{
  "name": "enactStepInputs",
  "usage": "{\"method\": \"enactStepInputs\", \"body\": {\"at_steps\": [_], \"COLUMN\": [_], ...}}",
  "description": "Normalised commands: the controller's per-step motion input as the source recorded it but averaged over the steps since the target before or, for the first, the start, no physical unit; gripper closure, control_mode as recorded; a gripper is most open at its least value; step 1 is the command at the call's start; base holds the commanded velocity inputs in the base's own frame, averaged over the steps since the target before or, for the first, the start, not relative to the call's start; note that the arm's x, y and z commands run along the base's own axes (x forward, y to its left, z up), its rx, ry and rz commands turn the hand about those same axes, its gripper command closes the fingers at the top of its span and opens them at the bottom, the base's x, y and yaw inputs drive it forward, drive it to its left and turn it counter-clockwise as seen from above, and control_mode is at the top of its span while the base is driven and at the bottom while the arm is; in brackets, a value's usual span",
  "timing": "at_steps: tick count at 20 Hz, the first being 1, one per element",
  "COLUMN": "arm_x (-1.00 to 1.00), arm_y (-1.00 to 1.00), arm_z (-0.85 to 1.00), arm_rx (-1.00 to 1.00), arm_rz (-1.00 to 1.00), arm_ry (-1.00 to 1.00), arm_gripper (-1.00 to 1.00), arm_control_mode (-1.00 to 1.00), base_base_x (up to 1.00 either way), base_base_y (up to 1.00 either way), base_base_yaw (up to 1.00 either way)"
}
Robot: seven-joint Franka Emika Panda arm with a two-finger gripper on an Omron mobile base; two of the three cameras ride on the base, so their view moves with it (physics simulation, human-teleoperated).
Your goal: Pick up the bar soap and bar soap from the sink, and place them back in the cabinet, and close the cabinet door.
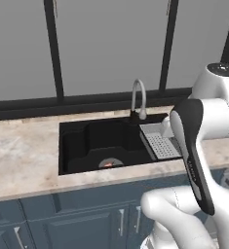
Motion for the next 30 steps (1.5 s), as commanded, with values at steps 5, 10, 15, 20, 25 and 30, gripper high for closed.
{"method": "enactStepInputs", "body": {"at_steps": [5,10,15,20,25,30], "arm_x": [0.00,0.00,0.00,0.00,0.00,0.00], "arm_y": [0.00,0.00,0.00,0.00,0.00,0.00], "arm_z": [0.00,0.00,0.00,0.00,0.00,0.00], "arm_rx": [0.00,0.00,0.00,0.00,0.00,0.00], "arm_rz": [0.00,0.00,0.00,0.00,0.00,0.00], "arm_ry": [0.00,0.00,0.00,0.00,0.00,0.00], "arm_gripper": [1.00,1.00,1.00,1.00,1.00,1.00], "arm_control_mode": [1.00,1.00,1.00,1.00,1.00,1.00], "base_base_x": [-0.43,-0.50,-0.34,-0.18,-0.03,0.00], "base_base_y": [-0.63,-0.52,-0.19,-0.01,0.00,-0.03], "base_base_yaw": [0.00,-0.08,-0.28,-0.39,-0.46,-0.48]}}
